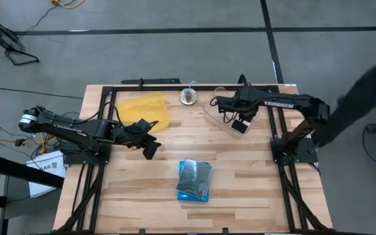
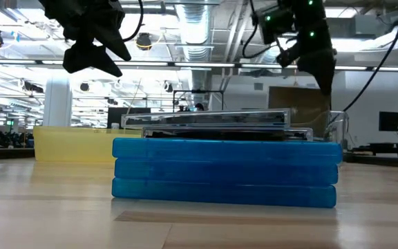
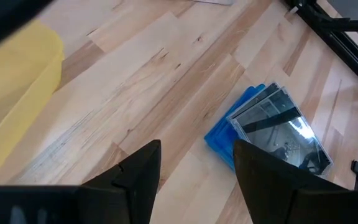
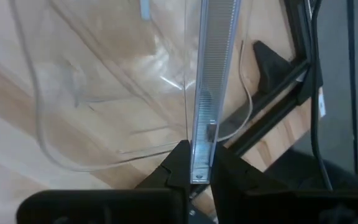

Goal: Pick & place jewel cases by type
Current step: Put the black CD case into the transparent bin

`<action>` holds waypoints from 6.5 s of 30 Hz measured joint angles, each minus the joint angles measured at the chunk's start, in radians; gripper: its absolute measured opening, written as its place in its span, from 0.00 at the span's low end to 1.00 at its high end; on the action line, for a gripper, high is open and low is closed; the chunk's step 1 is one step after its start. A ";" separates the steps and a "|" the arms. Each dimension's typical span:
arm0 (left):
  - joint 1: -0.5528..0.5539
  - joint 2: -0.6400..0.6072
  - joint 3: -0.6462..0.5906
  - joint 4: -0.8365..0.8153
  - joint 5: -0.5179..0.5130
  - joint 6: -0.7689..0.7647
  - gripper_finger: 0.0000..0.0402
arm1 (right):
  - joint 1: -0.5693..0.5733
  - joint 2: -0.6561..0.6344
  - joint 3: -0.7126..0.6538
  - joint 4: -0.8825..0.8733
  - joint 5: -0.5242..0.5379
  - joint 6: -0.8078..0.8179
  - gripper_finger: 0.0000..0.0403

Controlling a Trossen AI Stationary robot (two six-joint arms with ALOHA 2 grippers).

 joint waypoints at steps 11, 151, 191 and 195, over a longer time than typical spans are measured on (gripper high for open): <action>0.000 0.000 0.000 0.000 -0.013 0.000 0.48 | -0.058 0.154 0.000 0.025 0.001 -0.067 0.09; -0.342 0.482 -0.082 0.568 0.156 -0.719 0.48 | 0.755 -0.096 -0.536 1.220 -0.244 0.564 0.01; -0.469 0.619 -0.532 1.649 -0.131 -0.886 0.48 | 0.667 -0.054 -0.424 1.180 -0.238 0.426 0.00; -0.430 0.728 -0.417 1.650 -0.017 -0.890 0.48 | 0.668 -0.054 -0.424 1.181 -0.232 0.404 0.00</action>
